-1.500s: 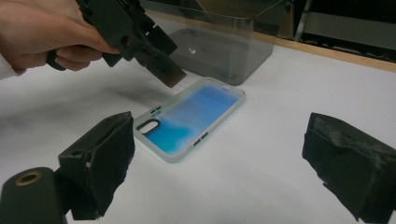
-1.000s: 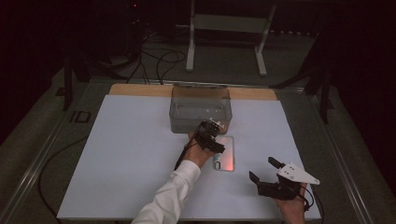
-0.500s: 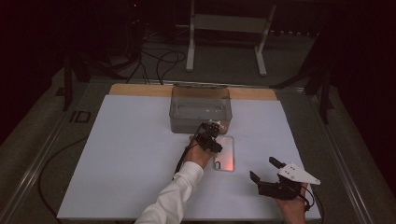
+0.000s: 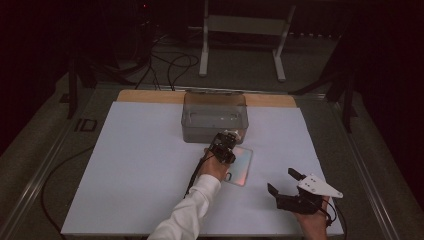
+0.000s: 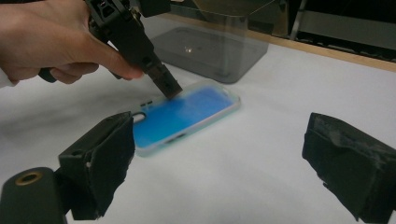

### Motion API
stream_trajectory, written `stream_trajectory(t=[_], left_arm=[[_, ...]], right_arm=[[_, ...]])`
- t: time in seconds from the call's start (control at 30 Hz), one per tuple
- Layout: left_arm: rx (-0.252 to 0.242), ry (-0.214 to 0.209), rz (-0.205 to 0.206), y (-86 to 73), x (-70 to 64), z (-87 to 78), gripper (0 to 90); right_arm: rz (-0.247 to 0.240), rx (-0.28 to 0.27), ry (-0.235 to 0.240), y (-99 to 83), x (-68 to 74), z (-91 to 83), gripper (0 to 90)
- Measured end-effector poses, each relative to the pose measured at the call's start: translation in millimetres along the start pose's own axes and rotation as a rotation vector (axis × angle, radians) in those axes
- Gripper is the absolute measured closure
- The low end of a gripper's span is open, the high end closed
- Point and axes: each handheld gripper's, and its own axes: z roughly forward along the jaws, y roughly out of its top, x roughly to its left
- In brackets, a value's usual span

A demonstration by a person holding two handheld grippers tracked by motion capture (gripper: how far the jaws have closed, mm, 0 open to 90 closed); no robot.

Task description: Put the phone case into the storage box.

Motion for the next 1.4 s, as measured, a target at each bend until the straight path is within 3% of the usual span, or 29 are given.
stream_trajectory(t=[0.1,0.5,0.8,1.4], left_arm=[[-0.003,-0.006,0.006,-0.4,1.5,0.0,88.6],[-0.061,-0.084,-0.04,-7.6,12.8,-4.9,89.0],[-0.134,-0.119,-0.064,-12.1,21.4,-23.0,89.0],[-0.293,-0.17,-0.156,-27.8,47.6,-61.3,89.0]], right_arm=[[-0.001,0.0,0.0,0.1,0.0,0.1,9.3],[0.001,0.003,0.004,-0.6,0.0,0.9,9.3],[0.002,0.007,0.005,-1.1,0.2,1.9,9.3],[0.002,0.016,0.016,-2.3,1.2,4.4,9.3]])
